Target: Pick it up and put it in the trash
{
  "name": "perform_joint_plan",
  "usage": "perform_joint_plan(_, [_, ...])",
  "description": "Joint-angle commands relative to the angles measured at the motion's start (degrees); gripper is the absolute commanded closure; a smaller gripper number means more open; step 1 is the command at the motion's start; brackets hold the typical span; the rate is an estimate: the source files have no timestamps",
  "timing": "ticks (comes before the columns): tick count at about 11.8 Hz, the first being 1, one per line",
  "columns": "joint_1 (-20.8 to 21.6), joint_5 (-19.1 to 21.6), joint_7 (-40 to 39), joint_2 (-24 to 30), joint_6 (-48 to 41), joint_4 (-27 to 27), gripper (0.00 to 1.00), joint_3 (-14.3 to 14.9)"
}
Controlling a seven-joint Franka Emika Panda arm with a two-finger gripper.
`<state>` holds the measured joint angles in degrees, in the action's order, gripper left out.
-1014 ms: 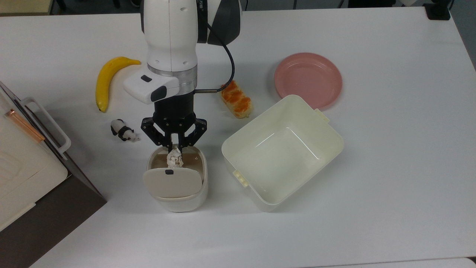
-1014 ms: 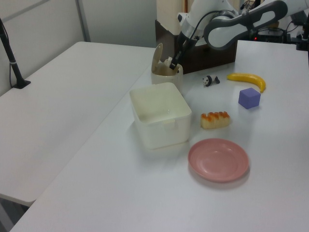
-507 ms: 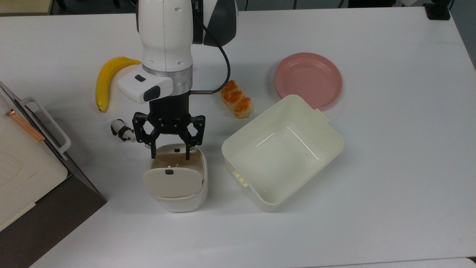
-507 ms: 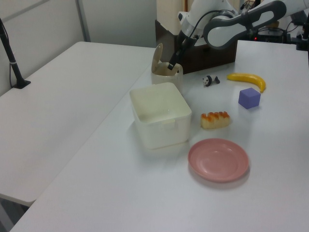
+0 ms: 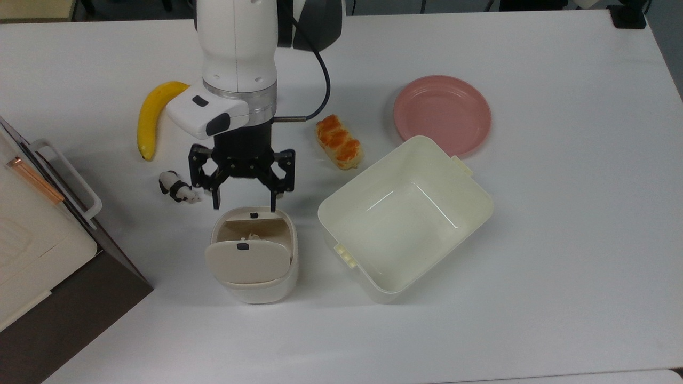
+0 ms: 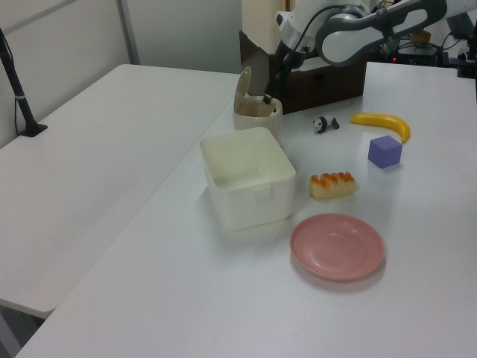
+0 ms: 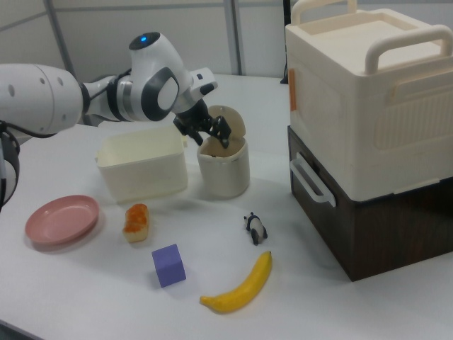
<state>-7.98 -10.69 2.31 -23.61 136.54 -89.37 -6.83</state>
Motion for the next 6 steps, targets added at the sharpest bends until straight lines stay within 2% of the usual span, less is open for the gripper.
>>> perform_joint_plan(1, [0.9,1.7,-5.9,6.7,-19.1,-1.7,0.07,-0.7])
perform_joint_plan(2, [0.9,5.4,-5.8,8.4,-22.1,-1.2,0.0,-0.7])
perform_joint_plan(3, [0.8,9.3,-5.5,9.9,-24.1,0.2,0.0,-0.6])
perform_joint_plan(4, [0.3,11.5,-5.3,10.4,-26.3,3.0,0.0,-0.3])
perform_joint_plan(6, [-1.1,12.7,-5.1,10.3,-35.5,8.6,0.0,0.3])
